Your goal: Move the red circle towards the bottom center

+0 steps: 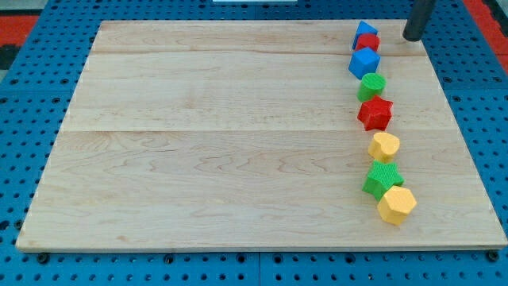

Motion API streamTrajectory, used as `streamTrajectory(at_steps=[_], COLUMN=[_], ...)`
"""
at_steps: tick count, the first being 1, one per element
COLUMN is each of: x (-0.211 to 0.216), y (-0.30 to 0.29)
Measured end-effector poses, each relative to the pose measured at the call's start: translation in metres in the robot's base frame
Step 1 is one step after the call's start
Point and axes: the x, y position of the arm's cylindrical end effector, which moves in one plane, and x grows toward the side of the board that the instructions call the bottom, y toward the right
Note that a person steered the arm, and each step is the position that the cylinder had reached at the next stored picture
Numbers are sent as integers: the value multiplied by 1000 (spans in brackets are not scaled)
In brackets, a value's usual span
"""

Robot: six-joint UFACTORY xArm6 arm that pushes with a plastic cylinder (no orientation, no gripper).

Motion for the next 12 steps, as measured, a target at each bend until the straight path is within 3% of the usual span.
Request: streamTrajectory(at_steps=[3,7,8,9,10,12], x=[1,23,23,9,-35,71], y=[-4,-112,-101,-18,-20,-177])
